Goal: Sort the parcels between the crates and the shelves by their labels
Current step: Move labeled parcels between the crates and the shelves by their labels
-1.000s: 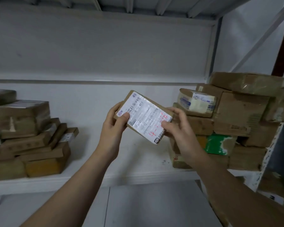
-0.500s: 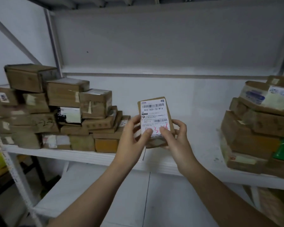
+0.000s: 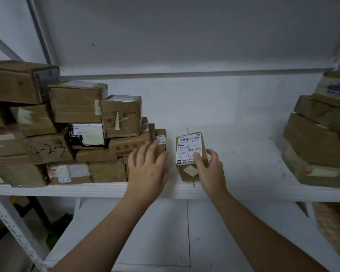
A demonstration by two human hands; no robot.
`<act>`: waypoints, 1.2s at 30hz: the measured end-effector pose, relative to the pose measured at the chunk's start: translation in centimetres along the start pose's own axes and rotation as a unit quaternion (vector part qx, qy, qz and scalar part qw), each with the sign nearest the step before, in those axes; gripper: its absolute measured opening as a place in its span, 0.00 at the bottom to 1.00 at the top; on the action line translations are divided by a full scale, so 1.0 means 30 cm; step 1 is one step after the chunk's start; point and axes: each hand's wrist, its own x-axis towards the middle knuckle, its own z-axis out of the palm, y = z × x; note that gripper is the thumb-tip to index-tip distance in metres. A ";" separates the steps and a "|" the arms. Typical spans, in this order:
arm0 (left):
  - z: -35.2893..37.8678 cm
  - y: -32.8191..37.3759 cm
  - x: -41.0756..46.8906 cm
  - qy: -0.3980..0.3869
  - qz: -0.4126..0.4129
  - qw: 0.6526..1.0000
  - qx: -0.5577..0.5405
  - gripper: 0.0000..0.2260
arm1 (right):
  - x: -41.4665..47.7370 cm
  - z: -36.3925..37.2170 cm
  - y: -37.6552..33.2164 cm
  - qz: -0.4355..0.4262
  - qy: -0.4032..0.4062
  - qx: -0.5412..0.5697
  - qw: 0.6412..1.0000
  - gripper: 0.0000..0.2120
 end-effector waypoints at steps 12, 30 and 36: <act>0.036 -0.153 0.018 -0.004 0.007 1.000 -0.016 0.23 | 0.030 0.181 0.034 -0.126 -0.101 -0.197 0.967 0.21; -0.037 0.012 0.144 -0.020 0.087 0.993 -0.078 0.21 | 0.024 -0.115 -0.094 -0.190 -0.022 -0.303 0.934 0.20; -0.008 0.253 0.229 -0.036 0.114 0.984 -0.130 0.20 | 0.011 -0.412 -0.105 -0.234 0.084 -0.333 0.910 0.11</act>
